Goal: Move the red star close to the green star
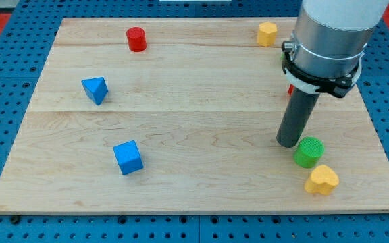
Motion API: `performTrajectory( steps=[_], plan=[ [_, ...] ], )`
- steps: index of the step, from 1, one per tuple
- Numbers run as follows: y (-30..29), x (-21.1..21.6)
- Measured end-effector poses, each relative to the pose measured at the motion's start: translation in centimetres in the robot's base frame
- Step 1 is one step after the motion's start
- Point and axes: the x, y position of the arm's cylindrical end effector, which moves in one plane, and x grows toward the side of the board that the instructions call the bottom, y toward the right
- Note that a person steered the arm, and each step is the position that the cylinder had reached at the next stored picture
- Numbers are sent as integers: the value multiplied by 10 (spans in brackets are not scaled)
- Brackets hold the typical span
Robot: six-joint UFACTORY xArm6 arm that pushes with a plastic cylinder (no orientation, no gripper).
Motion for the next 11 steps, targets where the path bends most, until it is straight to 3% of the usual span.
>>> performTrajectory(
  steps=[3,5,7,11],
  plan=[
    [10,0],
    [32,-54],
    [93,-120],
    [43,-168]
  ],
)
